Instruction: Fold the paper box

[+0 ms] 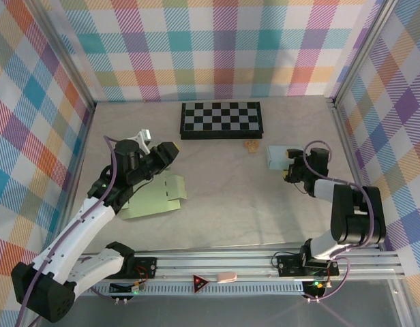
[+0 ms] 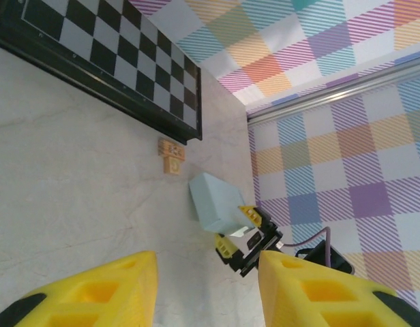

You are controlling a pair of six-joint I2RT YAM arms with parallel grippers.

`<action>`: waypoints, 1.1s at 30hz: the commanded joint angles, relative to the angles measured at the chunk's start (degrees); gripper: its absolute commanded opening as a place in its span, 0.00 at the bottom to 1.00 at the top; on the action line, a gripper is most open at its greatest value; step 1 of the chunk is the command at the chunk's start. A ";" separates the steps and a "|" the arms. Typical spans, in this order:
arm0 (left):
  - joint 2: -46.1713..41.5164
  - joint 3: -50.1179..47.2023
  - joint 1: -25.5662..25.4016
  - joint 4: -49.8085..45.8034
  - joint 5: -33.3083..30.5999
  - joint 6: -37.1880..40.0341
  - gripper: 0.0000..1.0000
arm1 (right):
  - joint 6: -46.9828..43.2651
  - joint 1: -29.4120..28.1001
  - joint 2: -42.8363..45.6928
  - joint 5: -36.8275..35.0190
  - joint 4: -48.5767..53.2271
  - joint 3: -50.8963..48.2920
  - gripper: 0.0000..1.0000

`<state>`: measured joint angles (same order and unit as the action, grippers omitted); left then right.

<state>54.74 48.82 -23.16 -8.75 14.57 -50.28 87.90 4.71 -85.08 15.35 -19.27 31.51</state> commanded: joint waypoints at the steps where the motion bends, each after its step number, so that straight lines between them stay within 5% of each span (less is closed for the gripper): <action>1: 0.84 0.18 0.65 3.58 5.21 0.31 0.43 | -1.47 0.62 4.55 -3.07 13.85 2.21 0.73; 10: 1.27 0.97 2.85 3.20 11.94 1.11 0.43 | -3.91 0.83 11.11 -5.43 31.70 6.96 0.74; 13: 1.75 3.48 5.17 -5.46 11.32 3.62 0.44 | -11.86 -1.05 11.86 -4.99 37.58 12.87 0.72; 20: 5.34 7.91 17.49 -36.27 -0.76 9.71 0.46 | -21.11 -21.74 10.04 -3.46 40.30 20.50 0.70; 26: 9.58 6.46 24.78 -37.38 -10.31 14.74 0.47 | -18.20 -41.07 2.60 1.16 28.66 20.61 0.69; 33: 22.77 4.29 36.06 -30.48 -6.51 15.62 0.46 | -13.22 -50.84 -12.54 11.03 20.57 28.43 0.67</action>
<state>73.69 54.17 8.78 -40.45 7.60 -36.58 71.66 -44.21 -95.18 20.82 7.22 57.67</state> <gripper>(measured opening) 0.464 0.673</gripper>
